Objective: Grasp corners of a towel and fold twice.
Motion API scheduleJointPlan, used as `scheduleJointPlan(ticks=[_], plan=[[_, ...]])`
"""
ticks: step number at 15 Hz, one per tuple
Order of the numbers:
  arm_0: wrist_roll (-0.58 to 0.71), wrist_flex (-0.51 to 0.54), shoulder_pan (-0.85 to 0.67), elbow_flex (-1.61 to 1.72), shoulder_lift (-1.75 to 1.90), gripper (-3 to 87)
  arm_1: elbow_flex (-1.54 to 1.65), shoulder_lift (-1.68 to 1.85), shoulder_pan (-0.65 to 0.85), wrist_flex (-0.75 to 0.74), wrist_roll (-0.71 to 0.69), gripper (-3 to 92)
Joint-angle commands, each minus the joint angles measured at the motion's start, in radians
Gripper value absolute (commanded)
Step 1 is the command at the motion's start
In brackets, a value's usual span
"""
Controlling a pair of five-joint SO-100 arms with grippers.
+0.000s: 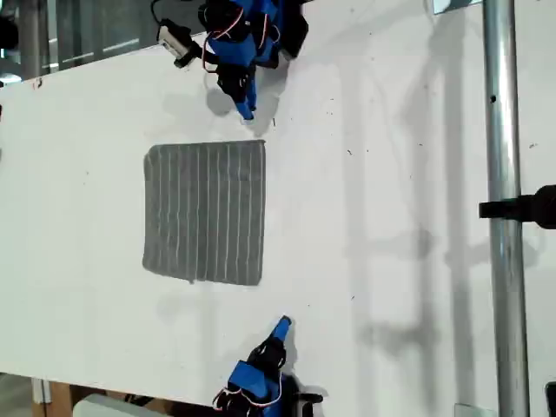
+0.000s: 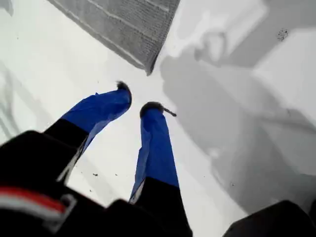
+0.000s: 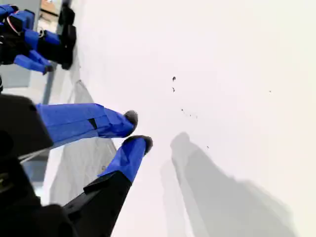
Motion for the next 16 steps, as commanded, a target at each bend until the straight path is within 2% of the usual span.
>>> scheduleJointPlan(ticks=[1,7,9,10,12,15,16], plan=[[-0.39,-0.008,-0.29,0.006,0.005,-2.8,-0.018,0.002,0.014,-0.017,0.002,0.3],[-0.385,0.0,-0.299,0.006,0.005,-2.7,-0.031,0.002,-0.006,0.009,0.0,-0.2],[-0.388,0.002,-0.293,0.006,0.005,-2.8,-0.098,-0.028,-0.052,-0.048,-0.023,-0.2],[-0.388,0.002,-0.291,0.006,0.005,-2.8,-0.181,-0.155,-0.057,-0.086,-0.067,-0.2],[-0.388,0.002,-0.291,0.006,0.005,-2.8,-0.465,-0.569,-0.051,-0.123,-0.23,-0.2],[-0.391,0.002,-0.285,0.006,0.005,-2.8,-0.752,-0.93,-0.023,-0.055,-0.595,-0.2],[-0.393,0.002,-0.284,0.006,0.005,-2.8,-0.784,-0.994,-0.048,-0.072,-0.689,3.0]])
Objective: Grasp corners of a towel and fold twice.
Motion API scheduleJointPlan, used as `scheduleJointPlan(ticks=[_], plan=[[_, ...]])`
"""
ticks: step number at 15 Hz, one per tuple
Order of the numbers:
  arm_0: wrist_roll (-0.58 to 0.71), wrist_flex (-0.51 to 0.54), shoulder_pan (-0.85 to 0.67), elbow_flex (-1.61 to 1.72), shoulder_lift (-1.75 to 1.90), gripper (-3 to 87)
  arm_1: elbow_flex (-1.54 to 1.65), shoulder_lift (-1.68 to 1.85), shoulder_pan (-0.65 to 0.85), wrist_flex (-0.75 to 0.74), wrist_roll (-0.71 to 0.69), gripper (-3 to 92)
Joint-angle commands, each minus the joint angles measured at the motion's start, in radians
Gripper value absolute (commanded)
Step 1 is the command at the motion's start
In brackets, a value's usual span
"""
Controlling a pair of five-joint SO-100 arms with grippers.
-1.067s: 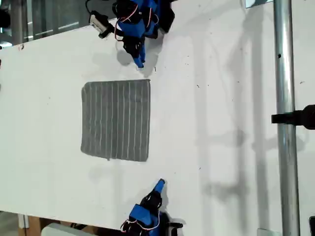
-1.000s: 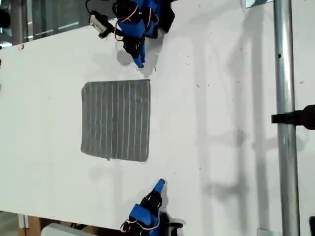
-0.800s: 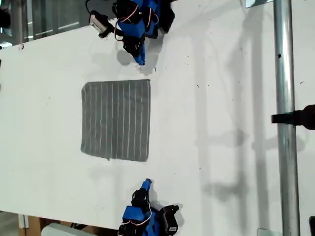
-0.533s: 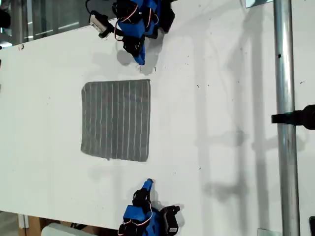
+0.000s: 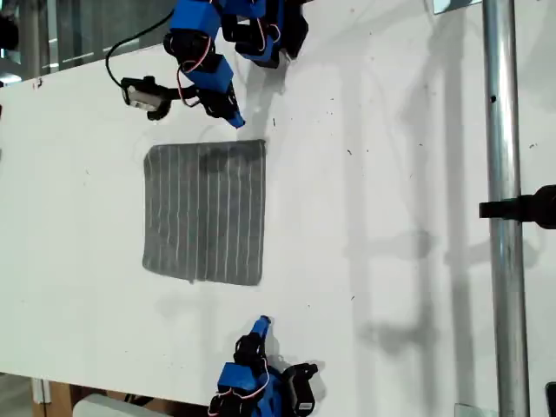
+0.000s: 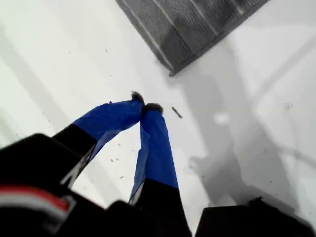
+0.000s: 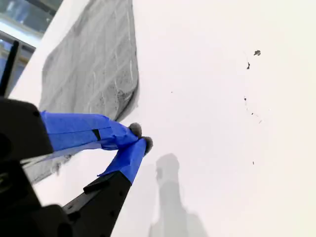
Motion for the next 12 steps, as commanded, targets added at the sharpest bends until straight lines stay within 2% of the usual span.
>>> scheduleJointPlan(ticks=[1,3,4,5,9,12], plan=[[-0.014,0.002,0.005,0.002,0.005,-2.8,-0.123,-0.115,-0.025,-0.012,-0.16,8.5],[-0.014,0.002,0.008,0.002,0.005,-2.8,-0.167,-0.14,-0.021,0.018,-0.201,29.2],[-0.015,0.002,0.006,0.002,0.005,-2.8,-0.187,-0.169,-0.031,0.02,-0.232,36.5],[-0.017,0.002,0.006,0.002,0.005,-2.8,-0.198,-0.236,-0.04,0.012,-0.258,39.7],[-0.017,0.002,0.011,0.002,0.005,-2.8,-0.063,-0.522,0.025,-0.261,-0.333,36.6],[-0.018,0.002,0.012,0.002,0.005,-2.8,-0.071,-0.716,0.091,-0.364,-0.353,34.2]])
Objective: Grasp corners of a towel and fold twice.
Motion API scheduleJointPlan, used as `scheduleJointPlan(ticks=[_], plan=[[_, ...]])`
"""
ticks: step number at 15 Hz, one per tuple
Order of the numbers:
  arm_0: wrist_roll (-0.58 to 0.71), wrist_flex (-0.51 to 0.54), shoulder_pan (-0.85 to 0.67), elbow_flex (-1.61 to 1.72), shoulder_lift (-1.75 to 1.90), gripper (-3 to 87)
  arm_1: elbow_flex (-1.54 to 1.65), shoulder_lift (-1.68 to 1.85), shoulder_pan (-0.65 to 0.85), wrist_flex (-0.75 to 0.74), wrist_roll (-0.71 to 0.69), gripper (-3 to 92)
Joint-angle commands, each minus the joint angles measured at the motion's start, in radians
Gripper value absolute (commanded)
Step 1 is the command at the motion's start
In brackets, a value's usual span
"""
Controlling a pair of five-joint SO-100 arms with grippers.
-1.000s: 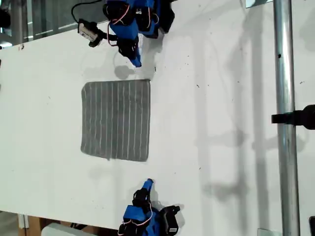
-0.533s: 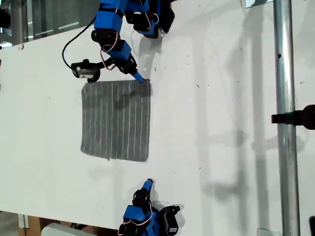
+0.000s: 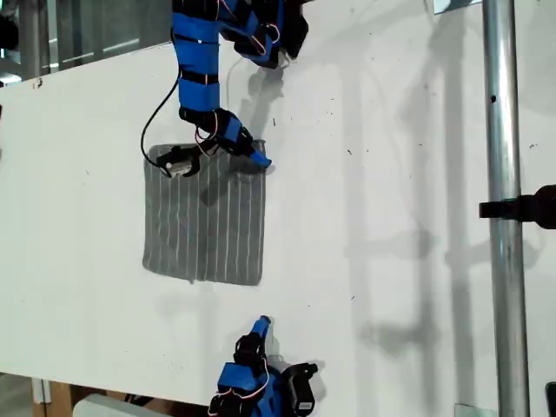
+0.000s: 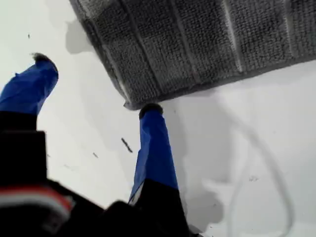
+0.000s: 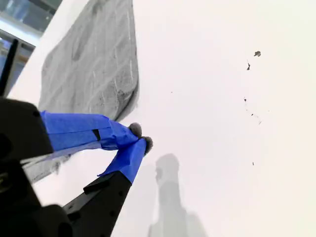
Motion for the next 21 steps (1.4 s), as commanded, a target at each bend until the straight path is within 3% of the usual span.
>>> scheduleJointPlan(ticks=[1,4,6,11,14,16,18,21], plan=[[-0.012,0.002,0.012,0.002,0.005,-2.8,-0.029,-0.046,0.051,-0.025,-0.014,33.1],[-0.012,0.002,0.014,0.002,0.005,-2.8,-0.029,-0.054,0.074,-0.026,-0.017,24.6],[-0.017,0.002,0.012,0.002,0.005,-2.8,-0.035,-0.058,0.067,-0.025,-0.009,4.5],[-0.037,-0.002,0.032,0.002,0.005,-2.8,-0.038,-0.06,0.018,-0.034,-0.015,-0.2],[-0.098,-0.057,0.094,-0.109,-0.011,-2.9,-0.038,-0.064,-0.009,-0.043,-0.009,-0.2],[-0.084,-0.06,0.098,-0.331,-0.276,-2.9,-0.04,-0.064,-0.014,-0.049,-0.006,-0.2],[0.067,-0.083,0.066,-0.632,-0.742,-2.9,-0.043,-0.064,-0.014,-0.057,-0.006,-0.2],[0.388,-0.008,-0.051,-1.097,-1.322,0.9,-0.044,-0.064,-0.018,-0.061,-0.003,-0.2]])
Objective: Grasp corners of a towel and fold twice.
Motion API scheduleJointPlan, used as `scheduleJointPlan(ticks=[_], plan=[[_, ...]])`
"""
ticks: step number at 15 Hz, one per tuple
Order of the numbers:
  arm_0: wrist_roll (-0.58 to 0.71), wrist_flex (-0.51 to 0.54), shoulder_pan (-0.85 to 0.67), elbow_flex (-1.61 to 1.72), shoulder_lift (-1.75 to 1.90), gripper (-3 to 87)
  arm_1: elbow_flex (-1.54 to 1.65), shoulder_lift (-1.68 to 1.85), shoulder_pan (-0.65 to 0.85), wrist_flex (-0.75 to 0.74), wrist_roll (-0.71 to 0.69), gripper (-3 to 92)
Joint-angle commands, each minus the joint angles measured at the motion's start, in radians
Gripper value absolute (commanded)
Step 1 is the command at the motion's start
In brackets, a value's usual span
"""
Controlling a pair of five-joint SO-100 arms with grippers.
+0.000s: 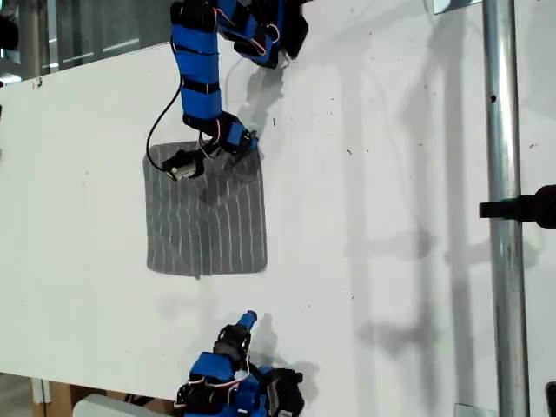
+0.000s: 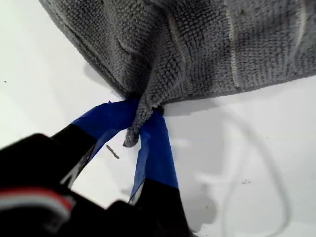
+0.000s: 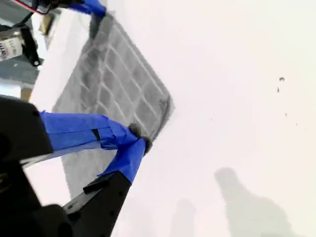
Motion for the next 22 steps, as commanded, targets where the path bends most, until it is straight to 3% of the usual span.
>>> scheduleJointPlan(ticks=[1,2,4,7,15,19,22], plan=[[0.215,0.054,-0.086,-0.359,-0.365,8.0,-0.043,0.005,-0.02,-0.014,0.008,-0.2],[0.295,0.11,-0.124,-0.488,-0.485,21.0,-0.043,0.005,-0.02,-0.015,0.008,-0.2],[0.44,0.176,-0.176,-0.687,-0.657,34.3,-0.043,0.005,-0.021,-0.02,0.008,-0.2],[0.549,0.247,-0.222,-0.887,-0.798,38.1,-0.041,0.008,-0.02,-0.023,0.008,-0.2],[0.425,0.061,-0.179,-0.919,-1.19,30.0,-0.034,0.015,-0.021,-0.025,0.008,-0.2],[0.331,0.052,-0.152,-0.954,-1.327,24.0,-0.028,0.021,-0.021,-0.026,0.008,-0.2],[0.258,0.17,-0.138,-1.055,-1.436,10.2,-0.023,0.026,-0.02,-0.028,0.008,-0.2]])
